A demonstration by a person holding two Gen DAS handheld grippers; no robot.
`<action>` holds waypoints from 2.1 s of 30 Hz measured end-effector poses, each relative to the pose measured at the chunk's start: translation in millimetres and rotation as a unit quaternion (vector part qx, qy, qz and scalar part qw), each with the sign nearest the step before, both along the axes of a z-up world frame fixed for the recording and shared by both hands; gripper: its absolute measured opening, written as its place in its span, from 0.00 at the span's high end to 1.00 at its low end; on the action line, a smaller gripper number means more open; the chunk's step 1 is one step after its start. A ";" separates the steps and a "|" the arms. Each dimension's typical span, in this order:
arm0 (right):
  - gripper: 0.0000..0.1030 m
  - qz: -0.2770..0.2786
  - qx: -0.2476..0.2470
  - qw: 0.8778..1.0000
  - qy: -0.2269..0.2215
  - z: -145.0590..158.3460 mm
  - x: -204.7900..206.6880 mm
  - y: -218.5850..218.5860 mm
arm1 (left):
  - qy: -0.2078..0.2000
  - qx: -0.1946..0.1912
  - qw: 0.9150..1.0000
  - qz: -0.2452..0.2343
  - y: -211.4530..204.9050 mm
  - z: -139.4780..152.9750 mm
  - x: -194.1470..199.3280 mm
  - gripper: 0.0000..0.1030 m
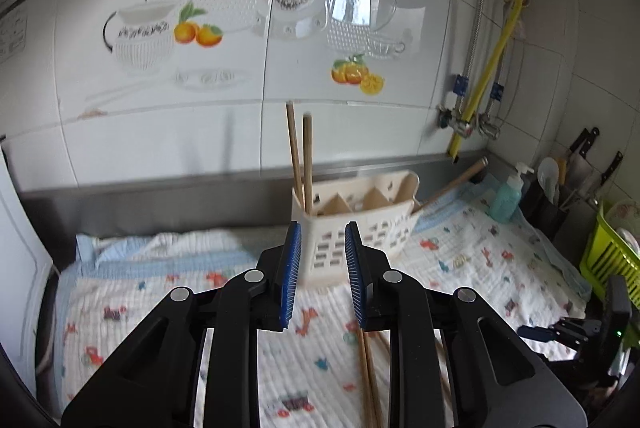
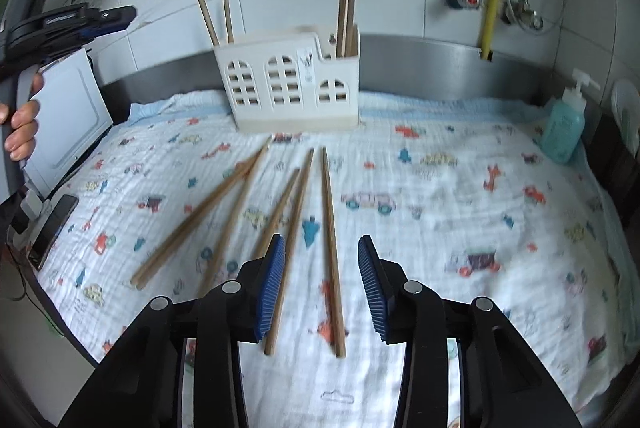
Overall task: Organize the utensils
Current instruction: 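Bring both open grippers back down over the remaining chopsticks, then grasp a chopstick with the right gripper while the left gripper grasps another and lifts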
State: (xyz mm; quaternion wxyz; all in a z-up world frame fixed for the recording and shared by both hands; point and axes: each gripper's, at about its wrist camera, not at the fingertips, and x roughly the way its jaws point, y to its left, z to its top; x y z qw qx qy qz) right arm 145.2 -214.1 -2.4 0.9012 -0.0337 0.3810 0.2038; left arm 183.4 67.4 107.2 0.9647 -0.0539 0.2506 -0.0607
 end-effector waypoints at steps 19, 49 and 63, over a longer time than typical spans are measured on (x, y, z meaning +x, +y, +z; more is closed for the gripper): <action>0.81 -0.019 0.006 0.999 0.035 -45.5 2.5 -1.5 | 0.113 -0.012 0.993 -0.010 -22.4 -120.3 -69.1 0.64; 0.93 -0.014 -0.031 0.999 0.032 -62.5 17.3 10.1 | 0.179 0.048 0.982 -0.034 -58.3 -174.7 -50.8 0.74; 0.93 -0.014 -0.033 0.999 0.029 -62.6 11.9 9.7 | 0.180 0.078 0.980 -0.018 -63.0 -180.8 -46.2 0.80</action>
